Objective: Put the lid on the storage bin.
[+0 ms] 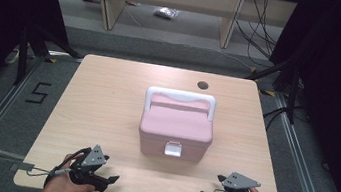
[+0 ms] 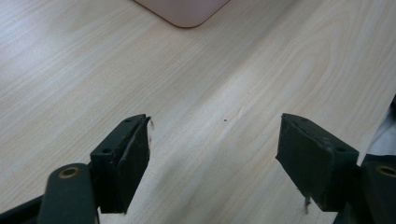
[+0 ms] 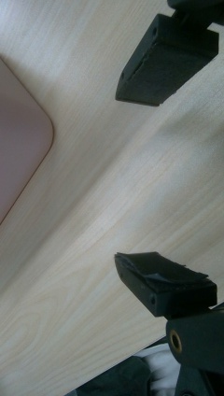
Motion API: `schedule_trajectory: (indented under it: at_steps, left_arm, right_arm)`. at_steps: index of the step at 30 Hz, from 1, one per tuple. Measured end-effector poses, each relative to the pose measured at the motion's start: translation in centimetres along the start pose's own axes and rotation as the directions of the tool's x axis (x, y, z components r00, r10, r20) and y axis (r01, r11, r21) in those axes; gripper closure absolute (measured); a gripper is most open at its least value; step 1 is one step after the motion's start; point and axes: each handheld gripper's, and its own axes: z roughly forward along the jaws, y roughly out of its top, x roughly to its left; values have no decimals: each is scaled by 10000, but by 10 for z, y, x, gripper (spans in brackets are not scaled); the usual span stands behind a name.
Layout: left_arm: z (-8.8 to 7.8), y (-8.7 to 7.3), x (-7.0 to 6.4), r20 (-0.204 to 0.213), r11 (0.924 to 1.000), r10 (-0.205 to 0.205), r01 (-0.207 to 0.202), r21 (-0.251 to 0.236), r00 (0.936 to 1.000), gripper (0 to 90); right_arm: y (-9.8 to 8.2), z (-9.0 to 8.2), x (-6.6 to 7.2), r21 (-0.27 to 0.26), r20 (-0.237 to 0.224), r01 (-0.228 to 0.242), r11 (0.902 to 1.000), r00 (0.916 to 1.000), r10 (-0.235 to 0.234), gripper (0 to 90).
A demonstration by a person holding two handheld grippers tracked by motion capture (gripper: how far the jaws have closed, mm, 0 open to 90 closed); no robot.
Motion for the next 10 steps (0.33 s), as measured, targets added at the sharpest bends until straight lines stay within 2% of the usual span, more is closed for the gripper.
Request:
schedule_trajectory:
  at_steps: [1,2,3,4,5,7,8,9,10]
  left_arm:
    - [1,0,-1,12,9999,-148,148,3,9999,246]
    - [1,0,0,19,9999,-138,138,10,9999,246]
    - [1,0,0,26,10000,53,-53,32,10000,246]
    - [1,0,0,36,10000,42,-42,45,10000,246]
    - [1,0,0,53,10000,35,-35,46,10000,246]
    - [1,0,0,39,9999,65,-65,86,10000,246]
    - [1,0,0,42,9999,70,-71,91,10000,246]
    - [2,0,0,68,10000,10,-10,52,10000,246]
    - [2,-1,0,63,9998,-183,183,76,9998,246]
  right_arm:
    - [0,0,1,34,5,-143,9999,9999,143,189]
    - [0,0,0,-11,38,29,10000,10000,-29,189]
    - [0,0,-1,-57,-22,152,9999,9999,-152,189]
    - [0,1,-1,-50,-79,154,9999,9998,-155,189]
    - [0,0,-1,-107,49,235,9997,9997,-235,189]
    - [0,0,-1,-60,34,128,9999,9999,-128,189]
    - [0,-1,1,17,28,-157,9999,9999,157,189]
    - [1,0,0,-29,28,6,10000,10000,-6,189]
    - [1,0,1,8,14,-90,10000,10000,90,189]
